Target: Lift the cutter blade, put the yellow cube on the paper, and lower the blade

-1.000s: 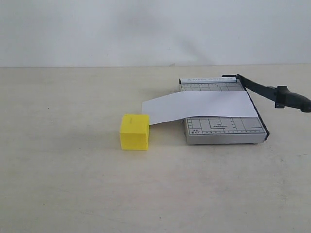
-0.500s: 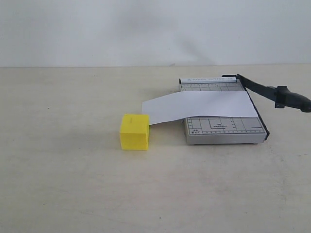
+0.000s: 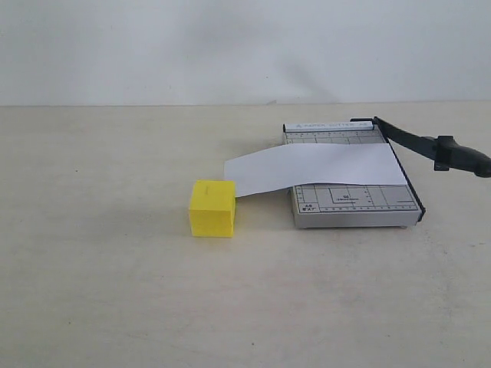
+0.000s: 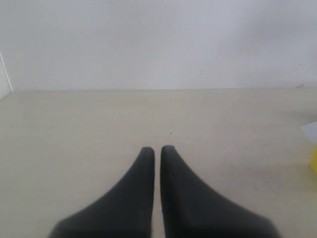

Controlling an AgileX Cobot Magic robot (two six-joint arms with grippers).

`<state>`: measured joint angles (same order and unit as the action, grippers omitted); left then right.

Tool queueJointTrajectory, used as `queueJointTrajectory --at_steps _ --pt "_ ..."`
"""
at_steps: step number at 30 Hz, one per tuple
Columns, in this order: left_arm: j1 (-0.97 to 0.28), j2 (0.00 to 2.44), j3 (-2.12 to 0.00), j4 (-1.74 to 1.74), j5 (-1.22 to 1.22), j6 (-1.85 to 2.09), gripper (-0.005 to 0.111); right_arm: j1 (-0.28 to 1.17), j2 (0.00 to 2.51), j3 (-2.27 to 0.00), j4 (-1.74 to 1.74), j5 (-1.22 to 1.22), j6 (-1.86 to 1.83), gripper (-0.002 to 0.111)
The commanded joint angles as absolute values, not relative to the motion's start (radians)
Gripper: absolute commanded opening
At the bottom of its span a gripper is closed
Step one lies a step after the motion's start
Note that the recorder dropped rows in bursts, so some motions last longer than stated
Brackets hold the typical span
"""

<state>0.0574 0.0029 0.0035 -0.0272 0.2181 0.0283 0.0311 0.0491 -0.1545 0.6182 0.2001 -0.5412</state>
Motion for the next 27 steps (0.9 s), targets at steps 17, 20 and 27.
queueJointTrajectory --at_steps 17,20,27 --pt "0.06 0.0 0.0 -0.037 0.21 0.02 0.004 0.029 0.048 -0.151 0.615 0.177 -0.548 0.0" --pt "0.06 0.0 0.0 -0.037 0.21 0.02 0.004 0.029 0.048 -0.151 0.615 0.177 -0.546 0.0" --pt "0.058 0.0 0.0 -0.214 0.121 -0.153 0.004 0.029 0.048 -0.151 0.615 0.177 -0.546 0.0"
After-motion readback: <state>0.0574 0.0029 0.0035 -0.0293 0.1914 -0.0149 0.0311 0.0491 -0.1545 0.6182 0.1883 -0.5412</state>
